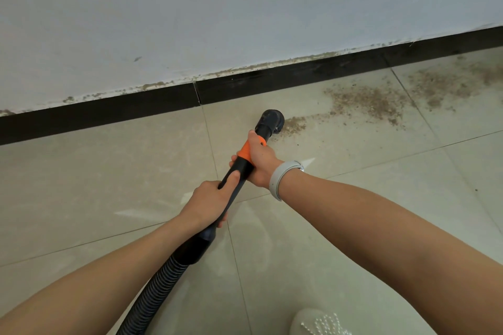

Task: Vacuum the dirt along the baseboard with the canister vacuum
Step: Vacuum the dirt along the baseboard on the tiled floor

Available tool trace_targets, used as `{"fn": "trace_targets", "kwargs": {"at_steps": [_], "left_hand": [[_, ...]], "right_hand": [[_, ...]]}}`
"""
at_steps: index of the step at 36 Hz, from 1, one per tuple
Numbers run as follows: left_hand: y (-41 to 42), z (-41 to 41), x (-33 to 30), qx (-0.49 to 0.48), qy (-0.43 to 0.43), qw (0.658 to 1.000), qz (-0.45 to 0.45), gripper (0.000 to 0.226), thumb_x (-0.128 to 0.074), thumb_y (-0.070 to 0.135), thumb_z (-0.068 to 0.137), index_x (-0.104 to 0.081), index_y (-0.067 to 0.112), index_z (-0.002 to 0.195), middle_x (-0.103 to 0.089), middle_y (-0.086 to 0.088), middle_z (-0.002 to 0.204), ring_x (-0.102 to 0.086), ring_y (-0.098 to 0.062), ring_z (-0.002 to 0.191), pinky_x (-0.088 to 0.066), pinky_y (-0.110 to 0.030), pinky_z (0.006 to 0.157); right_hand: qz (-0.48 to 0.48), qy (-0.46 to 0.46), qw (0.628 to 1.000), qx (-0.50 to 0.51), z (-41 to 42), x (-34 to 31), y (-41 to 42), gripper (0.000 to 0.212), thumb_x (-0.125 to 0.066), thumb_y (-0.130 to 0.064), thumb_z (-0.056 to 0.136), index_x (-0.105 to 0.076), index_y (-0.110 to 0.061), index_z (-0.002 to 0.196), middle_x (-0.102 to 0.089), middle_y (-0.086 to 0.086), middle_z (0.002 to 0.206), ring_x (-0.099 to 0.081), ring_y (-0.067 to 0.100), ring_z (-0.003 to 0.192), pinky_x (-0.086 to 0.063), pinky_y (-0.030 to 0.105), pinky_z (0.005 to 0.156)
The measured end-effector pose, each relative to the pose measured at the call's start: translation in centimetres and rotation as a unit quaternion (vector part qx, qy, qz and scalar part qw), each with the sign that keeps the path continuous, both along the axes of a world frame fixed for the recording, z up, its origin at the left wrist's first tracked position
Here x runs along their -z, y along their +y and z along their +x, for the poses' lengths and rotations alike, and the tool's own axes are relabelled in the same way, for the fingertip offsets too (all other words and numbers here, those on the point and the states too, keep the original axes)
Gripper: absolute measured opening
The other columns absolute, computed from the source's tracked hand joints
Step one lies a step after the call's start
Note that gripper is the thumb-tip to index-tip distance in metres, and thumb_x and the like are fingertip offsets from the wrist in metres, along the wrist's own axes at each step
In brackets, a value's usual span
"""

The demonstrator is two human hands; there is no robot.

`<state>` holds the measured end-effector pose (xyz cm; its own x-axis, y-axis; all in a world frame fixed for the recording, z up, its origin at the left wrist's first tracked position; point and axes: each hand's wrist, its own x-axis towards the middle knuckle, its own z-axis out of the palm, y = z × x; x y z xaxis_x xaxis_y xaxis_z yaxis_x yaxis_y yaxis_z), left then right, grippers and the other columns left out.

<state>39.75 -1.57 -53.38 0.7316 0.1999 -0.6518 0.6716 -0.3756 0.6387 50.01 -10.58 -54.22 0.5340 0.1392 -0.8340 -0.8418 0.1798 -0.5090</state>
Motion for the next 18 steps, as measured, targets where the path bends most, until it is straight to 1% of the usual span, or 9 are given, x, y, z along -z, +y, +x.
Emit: {"fn": "trace_targets", "kwargs": {"at_steps": [4,8,18], "left_hand": [[-0.9,0.9,0.2,0.014,0.002,1.000,0.003,0.057,-0.039,0.059,0.095,-0.051,0.009,0.071,-0.060,-0.009,0.052,-0.056,-0.023,0.043,-0.049,-0.029,0.053],[-1.9,2.0,0.4,0.034,-0.001,0.999,0.001,0.057,-0.038,0.060,0.095,-0.050,0.010,0.071,-0.059,-0.007,0.051,-0.055,-0.020,0.041,-0.048,-0.027,0.052],[-4.8,5.5,0.8,0.070,-0.008,0.997,-0.013,0.056,-0.039,0.062,0.093,-0.049,0.012,0.071,-0.059,-0.006,0.050,-0.054,-0.019,0.041,-0.047,-0.026,0.050]], "right_hand": [[-0.005,-0.002,1.000,0.010,0.8,0.2,-1.0,0.035,-0.052,-0.040,0.097,-0.042,-0.008,0.108,-0.051,0.011,0.077,-0.057,0.024,0.061,-0.053,0.039,0.057],[-0.003,-0.001,1.000,0.023,1.6,0.4,-2.4,0.034,-0.052,-0.040,0.098,-0.043,-0.008,0.105,-0.051,0.011,0.078,-0.056,0.024,0.061,-0.053,0.039,0.057],[-0.008,-0.003,0.998,0.065,4.4,0.8,-6.2,0.037,-0.052,-0.041,0.097,-0.043,-0.009,0.112,-0.053,0.011,0.081,-0.057,0.023,0.061,-0.053,0.038,0.058]]}}
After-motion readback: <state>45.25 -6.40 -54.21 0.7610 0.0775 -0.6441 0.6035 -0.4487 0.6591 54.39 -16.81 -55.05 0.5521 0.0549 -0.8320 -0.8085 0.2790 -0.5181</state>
